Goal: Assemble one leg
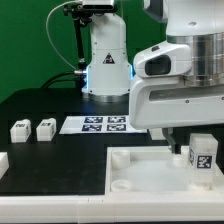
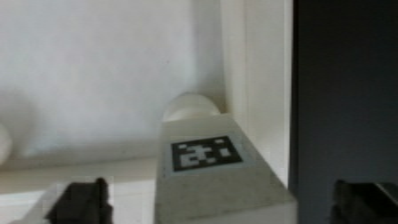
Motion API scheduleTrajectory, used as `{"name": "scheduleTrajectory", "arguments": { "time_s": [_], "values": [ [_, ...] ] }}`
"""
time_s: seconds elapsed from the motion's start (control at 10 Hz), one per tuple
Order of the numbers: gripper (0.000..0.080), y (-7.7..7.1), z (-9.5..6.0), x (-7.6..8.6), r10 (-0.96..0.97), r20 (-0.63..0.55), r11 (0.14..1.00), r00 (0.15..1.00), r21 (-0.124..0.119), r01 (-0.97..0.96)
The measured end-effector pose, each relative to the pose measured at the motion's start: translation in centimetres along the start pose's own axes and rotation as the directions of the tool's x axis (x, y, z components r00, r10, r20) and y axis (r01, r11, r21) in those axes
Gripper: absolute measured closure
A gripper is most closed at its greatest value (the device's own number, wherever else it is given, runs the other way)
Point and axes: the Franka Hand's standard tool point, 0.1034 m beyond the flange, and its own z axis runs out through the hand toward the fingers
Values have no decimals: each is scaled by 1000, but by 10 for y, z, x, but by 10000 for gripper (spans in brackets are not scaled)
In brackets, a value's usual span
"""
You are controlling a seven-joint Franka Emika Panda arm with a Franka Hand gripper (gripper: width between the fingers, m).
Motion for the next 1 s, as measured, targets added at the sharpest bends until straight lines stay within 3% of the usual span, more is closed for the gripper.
{"name": "scheduleTrajectory", "arguments": {
  "time_s": [0.1, 0.2, 0.3, 0.5, 0.7, 0.8, 0.9, 1.0],
  "values": [
    [400, 0, 0, 0, 12, 0, 1000, 1000, 1, -12],
    [400, 2, 0, 0, 109, 1, 994, 994, 0, -109],
    [501, 2, 0, 0, 210, 2, 978, 978, 1, -210],
    [502, 3, -1, 2, 462, 15, 887, 887, 18, -462],
    [502, 2, 1, 2, 744, 51, 665, 666, 34, -746],
    [503, 2, 3, 3, 856, 71, 510, 512, 43, -859],
    [503, 2, 4, 3, 920, 91, 377, 381, 53, -925],
    [503, 1, 4, 4, 959, 102, 259, 263, 48, -965]
  ]
}}
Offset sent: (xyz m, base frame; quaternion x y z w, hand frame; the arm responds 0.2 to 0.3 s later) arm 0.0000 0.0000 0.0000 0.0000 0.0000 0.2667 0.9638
